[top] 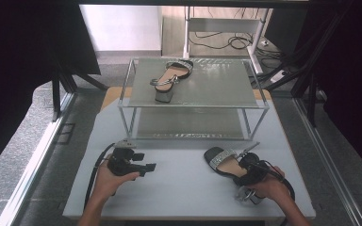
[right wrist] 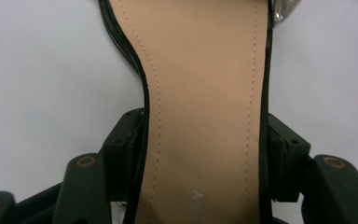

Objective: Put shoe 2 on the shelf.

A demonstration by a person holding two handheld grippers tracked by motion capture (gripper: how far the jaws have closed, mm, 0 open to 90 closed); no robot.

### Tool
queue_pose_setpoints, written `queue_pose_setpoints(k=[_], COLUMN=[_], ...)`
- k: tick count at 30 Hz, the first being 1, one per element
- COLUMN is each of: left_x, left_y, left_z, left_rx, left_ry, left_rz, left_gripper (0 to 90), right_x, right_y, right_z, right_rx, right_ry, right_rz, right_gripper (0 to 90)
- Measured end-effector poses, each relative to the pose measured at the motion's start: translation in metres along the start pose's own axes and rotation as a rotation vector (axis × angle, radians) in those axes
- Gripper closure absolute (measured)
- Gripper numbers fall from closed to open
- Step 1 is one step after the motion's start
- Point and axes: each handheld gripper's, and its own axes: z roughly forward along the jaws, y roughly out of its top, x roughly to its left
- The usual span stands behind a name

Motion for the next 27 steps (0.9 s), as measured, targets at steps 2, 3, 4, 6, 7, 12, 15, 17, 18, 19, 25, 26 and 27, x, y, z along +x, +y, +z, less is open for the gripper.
queue_pose_setpoints(k=[2,3,4,6,7,12,15,17,18,19,25,26,27], left_x=[0.0,0.0,0.0,-0.001,-0.001,0.0,0.0,0.0,0.0,0.001,0.003,0.004,0.004], left_y=[0.0,0.0,0.0,-0.001,-0.001,-0.003,-0.004,-0.004,-0.004,-0.004,-0.005,-0.006,-0.006], left_z=[-0.001,-0.002,-0.004,-0.006,-0.007,-0.009,-0.009,-0.008,-0.008,-0.008,-0.011,-0.012,-0.012], left_rx=[-0.006,-0.009,-0.013,-0.02,-0.021,-0.028,-0.027,-0.026,-0.025,-0.025,-0.034,-0.037,-0.04], left_ry=[0.003,0.003,0.003,0.001,0.003,0.012,0.011,0.009,0.008,0.011,0.017,0.019,0.019], left_rz=[-0.001,-0.004,-0.002,-0.007,-0.006,-0.009,-0.015,-0.015,-0.015,-0.015,-0.041,-0.042,-0.044], left_gripper=[31.0,31.0,31.0,31.1,31.1,31.1,31.1,31.1,31.1,31.1,31.4,31.5,31.5], right_x=[0.0,-0.002,-0.004,-0.012,-0.015,-0.019,-0.02,-0.019,-0.018,-0.018,-0.015,-0.015,-0.015], right_y=[0.0,0.0,0.0,-0.002,-0.003,-0.007,-0.009,-0.009,-0.01,-0.01,-0.012,-0.013,-0.013], right_z=[0.0,0.0,-0.001,-0.004,-0.006,-0.017,-0.026,-0.032,-0.035,-0.038,-0.063,-0.067,-0.072], right_rx=[0.002,-0.001,-0.006,-0.042,-0.056,-0.121,-0.16,-0.177,-0.188,-0.198,-0.251,-0.26,-0.27], right_ry=[-0.001,0.007,0.02,0.074,0.096,0.178,0.223,0.24,0.247,0.252,0.268,0.264,0.264], right_rz=[0.009,0.016,0.023,0.068,0.089,0.12,0.13,0.126,0.125,0.124,0.129,0.127,0.127], right_gripper=[40.9,41.2,41.5,41.7,41.7,41.8,41.9,41.9,41.9,41.9,41.9,41.9,41.9])
